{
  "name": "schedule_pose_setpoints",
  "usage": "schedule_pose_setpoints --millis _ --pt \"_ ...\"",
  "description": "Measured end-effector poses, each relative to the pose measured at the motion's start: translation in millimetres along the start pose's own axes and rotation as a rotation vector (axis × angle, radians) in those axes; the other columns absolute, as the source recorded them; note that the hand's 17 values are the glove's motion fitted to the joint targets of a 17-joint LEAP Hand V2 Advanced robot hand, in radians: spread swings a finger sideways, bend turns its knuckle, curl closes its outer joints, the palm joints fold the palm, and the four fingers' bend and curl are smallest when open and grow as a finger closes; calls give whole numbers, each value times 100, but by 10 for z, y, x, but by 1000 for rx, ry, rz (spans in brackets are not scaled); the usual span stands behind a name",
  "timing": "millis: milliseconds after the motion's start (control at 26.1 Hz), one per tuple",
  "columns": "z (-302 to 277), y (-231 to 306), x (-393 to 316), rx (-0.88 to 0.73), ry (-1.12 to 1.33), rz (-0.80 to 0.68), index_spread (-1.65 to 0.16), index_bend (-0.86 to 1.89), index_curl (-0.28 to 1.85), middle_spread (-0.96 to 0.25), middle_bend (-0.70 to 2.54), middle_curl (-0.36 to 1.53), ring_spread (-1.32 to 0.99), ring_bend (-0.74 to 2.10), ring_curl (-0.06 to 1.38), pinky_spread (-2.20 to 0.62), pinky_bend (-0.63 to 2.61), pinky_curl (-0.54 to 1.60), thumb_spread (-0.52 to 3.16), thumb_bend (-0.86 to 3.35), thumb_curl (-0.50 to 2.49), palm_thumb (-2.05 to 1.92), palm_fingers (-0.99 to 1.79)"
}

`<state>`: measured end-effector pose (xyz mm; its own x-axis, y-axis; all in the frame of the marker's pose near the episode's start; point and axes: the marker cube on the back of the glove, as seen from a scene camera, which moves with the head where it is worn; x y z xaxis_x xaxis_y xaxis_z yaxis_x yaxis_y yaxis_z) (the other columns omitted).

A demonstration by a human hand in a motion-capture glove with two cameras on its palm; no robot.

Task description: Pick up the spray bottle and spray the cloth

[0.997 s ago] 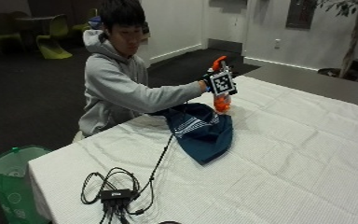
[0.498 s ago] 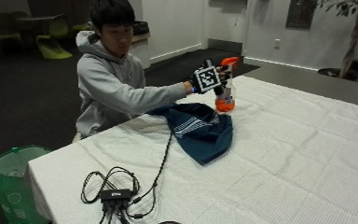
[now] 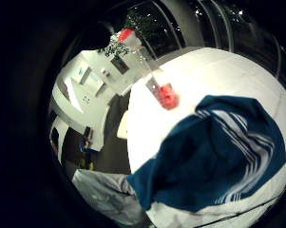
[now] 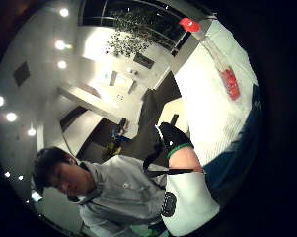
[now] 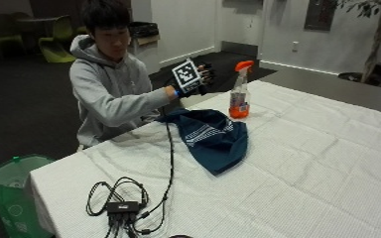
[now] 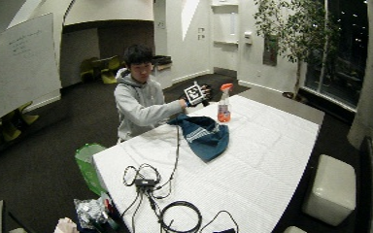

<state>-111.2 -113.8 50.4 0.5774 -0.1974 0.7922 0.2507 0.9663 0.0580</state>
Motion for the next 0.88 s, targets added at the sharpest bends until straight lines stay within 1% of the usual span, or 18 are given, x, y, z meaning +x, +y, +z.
schedule_pose_setpoints --millis 115,230,383,498,652,728,882 --pt "-261 545 13 -6 64 1 -30 12 21 -2 38 41 -2 51 37 15 54 37 88 -3 49 70 25" --pt "-626 1318 92 22 169 25 -30 12 21 -1 38 41 -1 50 37 17 53 37 89 -3 48 70 26" --pt "-1132 2313 269 167 358 104 -30 17 23 -2 39 41 -1 47 35 18 47 35 89 -2 48 74 33" --pt "-1456 2911 478 248 515 176 -30 18 25 -2 38 40 -1 47 35 19 43 33 90 -2 48 75 40" --pt "-1753 3509 747 356 655 307 -30 19 27 -3 36 40 -2 45 34 19 38 32 90 -2 48 76 47" --pt "-1875 3720 863 409 674 364 -29 20 28 -3 35 40 -2 44 34 19 36 32 91 -2 48 77 51" --pt "-2007 3976 1033 493 659 424 -29 20 31 -3 33 39 -3 42 34 19 32 31 91 -2 48 78 56"
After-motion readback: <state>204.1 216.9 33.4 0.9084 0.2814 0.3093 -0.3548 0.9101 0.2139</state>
